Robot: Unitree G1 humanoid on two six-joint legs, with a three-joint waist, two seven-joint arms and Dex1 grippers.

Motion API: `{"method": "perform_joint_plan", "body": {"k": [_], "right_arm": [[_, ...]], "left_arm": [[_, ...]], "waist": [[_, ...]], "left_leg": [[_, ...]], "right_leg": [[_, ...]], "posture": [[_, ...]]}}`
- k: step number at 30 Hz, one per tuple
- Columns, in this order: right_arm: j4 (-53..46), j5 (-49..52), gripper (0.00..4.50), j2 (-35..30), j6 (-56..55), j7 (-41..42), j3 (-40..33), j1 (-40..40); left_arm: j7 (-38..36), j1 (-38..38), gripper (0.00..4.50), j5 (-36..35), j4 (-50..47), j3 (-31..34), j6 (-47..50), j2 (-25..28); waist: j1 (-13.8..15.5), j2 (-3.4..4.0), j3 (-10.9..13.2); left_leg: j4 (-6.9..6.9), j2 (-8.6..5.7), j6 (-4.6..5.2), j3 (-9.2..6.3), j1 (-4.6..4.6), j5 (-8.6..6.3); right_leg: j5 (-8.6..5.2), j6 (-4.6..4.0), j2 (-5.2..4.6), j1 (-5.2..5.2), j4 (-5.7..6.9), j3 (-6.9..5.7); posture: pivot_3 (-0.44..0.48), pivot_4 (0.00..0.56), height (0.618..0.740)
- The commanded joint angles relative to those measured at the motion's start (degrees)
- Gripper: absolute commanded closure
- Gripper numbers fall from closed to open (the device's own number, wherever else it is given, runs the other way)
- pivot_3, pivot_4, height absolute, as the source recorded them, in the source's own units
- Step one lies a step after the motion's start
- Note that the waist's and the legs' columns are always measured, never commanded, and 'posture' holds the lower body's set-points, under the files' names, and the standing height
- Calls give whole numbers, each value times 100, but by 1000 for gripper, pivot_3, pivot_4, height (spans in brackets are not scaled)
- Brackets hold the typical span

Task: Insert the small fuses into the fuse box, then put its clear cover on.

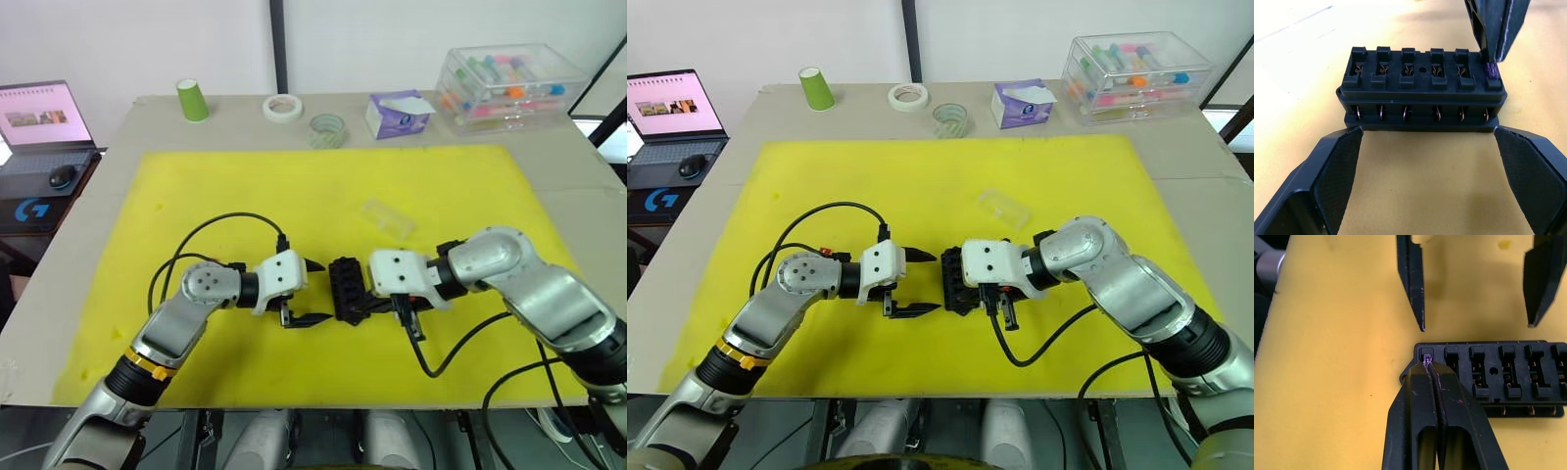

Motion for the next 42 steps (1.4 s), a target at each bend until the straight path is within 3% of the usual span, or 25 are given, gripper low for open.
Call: {"method": "perform_joint_plan", "body": {"k": [1, 10, 16, 23, 27, 30, 33, 38, 41, 42], "right_arm": [[197, -382, 4475, -187, -167, 30, 219, 211], [149, -448, 4475, -160, -390, 76, 63, 176], [-37, 241, 4475, 145, 47, 55, -560, -192], [122, 739, 4475, -186, 355, 320, -1199, -604], [510, 634, 4475, -696, -95, 580, -1459, -327], [1100, 368, 3915, -1089, -544, 654, -1627, -154], [1879, 157, 2942, -1414, -1034, 724, -1831, -87], [2580, 33, 1129, -1642, -1464, 911, -1975, -22], [2860, -55, 47, -1716, -1632, 938, -2032, 120], [2932, -102, 19, -1735, -1697, 937, -2031, 154]], "left_arm": [[38, -49, 0, 23, -71, 111, -25, 34], [6, -5, 0, 41, -116, 97, -16, 118], [-121, 116, 0, -312, -583, 293, 279, 309], [105, 330, 0, -1294, -1895, 1366, 1712, 902], [115, 859, 0, -1710, -2306, 2379, 2335, 1664], [-182, 1776, 0, -2104, -2345, 3752, 2810, 2213], [-809, 2997, 0, -1942, -1777, 5359, 2796, 2685], [-1416, 4033, 0, -1737, -911, 6530, 2392, 2917], [-1626, 4323, 0, -1528, -397, 6787, 1979, 3018], [-1643, 4300, 0, -1525, -253, 6802, 1915, 3053]], "waist": [[3, -5, -3], [4, -14, -11], [0, -13, -9], [-1, -14, -8], [-1, -13, -7], [-16, -11, -5], [-49, -4, 0], [-2, 6, 6], [8, 7, 7], [6, 7, 7]], "left_leg": [[0, 0, 0, 0, 2, 0], [0, 0, 0, -2, 13, 0], [-2, 0, 0, -2, 12, 0], [-5, 0, 0, -3, 4, 0], [-7, 0, 2, -3, 4, -1], [-7, 1, 2, -2, 4, -1], [-17, 2, 3, 5, 4, -2], [-16, 6, 4, 9, 5, -3], [-15, 5, 13, 11, 5, -9], [-15, 5, 13, 11, 5, -9]], "right_leg": [[0, 0, 0, 3, 0, 0], [0, 0, 1, 15, -3, -1], [0, 0, 1, 12, -3, 0], [0, 0, 0, 6, -7, 0], [0, 0, 1, 6, -10, 0], [0, -1, 1, 6, -11, 0], [-1, -2, 3, -4, -11, 3], [-1, -3, 0, 3, -15, 3], [-1, -3, -1, 7, -22, 3], [-1, -3, -1, 7, -23, 3]], "posture": [[0, 150, 740], [0, 150, 740], [0, 150, 740], [0, 150, 740], [0, 150, 740], [0, 150, 740], [0, 150, 740], [0, 150, 740], [0, 150, 740], [0, 150, 740]]}}
